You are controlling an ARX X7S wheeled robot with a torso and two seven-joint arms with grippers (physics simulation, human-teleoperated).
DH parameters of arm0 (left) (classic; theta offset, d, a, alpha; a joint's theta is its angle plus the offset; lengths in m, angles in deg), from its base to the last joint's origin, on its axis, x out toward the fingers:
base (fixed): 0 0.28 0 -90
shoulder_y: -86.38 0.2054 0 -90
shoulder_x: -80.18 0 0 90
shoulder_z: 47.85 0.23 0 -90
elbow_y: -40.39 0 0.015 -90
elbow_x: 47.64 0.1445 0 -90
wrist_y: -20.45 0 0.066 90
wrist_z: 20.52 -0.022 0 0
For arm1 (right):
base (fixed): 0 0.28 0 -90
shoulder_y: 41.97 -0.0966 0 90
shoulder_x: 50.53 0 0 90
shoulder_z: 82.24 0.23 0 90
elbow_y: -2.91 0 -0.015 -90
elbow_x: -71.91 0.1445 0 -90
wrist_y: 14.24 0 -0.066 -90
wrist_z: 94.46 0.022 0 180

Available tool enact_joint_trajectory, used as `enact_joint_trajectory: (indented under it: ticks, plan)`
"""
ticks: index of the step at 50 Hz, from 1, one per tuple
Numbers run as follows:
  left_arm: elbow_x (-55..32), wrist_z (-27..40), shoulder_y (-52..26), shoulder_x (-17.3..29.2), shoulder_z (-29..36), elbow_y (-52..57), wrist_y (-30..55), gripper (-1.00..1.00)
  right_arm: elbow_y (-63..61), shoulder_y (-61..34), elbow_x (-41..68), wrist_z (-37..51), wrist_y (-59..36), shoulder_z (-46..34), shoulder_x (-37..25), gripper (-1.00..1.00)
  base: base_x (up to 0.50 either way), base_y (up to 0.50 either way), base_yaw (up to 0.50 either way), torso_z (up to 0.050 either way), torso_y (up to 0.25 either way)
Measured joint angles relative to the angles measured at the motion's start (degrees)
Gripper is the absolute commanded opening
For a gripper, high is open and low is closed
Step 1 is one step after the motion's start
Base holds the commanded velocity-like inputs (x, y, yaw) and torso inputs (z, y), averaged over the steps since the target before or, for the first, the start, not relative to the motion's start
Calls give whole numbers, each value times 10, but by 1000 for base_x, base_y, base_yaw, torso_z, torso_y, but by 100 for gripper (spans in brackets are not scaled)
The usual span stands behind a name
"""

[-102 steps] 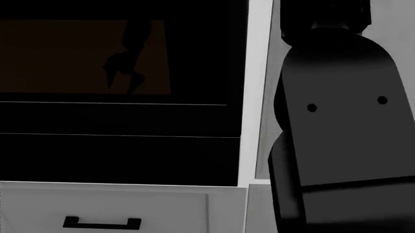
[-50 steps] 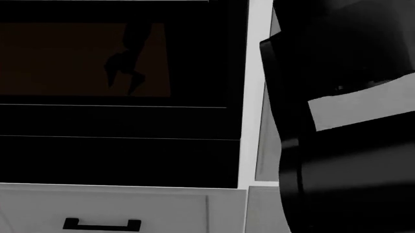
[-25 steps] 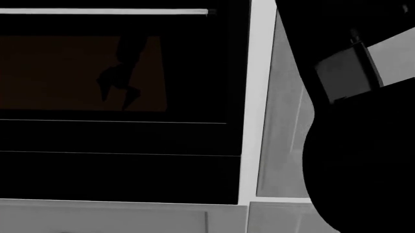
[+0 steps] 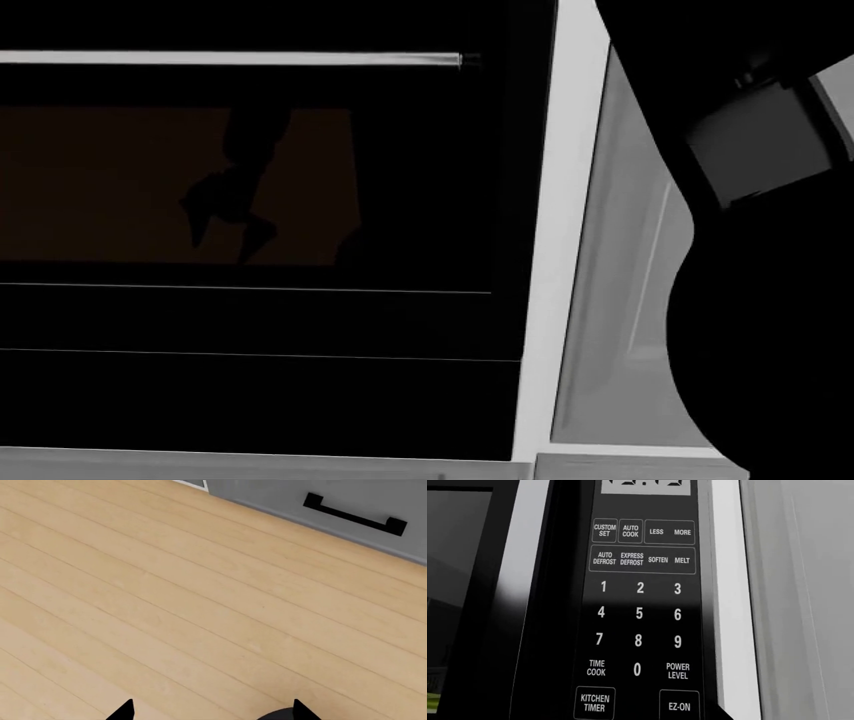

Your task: Press the stop button on the microwave

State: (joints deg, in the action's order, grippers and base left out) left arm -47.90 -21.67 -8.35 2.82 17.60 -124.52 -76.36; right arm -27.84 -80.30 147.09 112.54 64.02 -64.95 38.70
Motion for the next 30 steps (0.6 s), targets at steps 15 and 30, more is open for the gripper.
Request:
enact_joint_trajectory:
  ticks: [15, 30]
  plan:
    - [0, 0, 0, 0, 0, 0, 0, 100, 1, 7, 11, -2, 7, -6, -5, 100, 112, 0, 0, 50, 16]
    - [0, 0, 0, 0, 0, -1, 0, 100, 7, -23, 19, -5, 7, 1, 0, 100, 0, 0, 0, 50, 17]
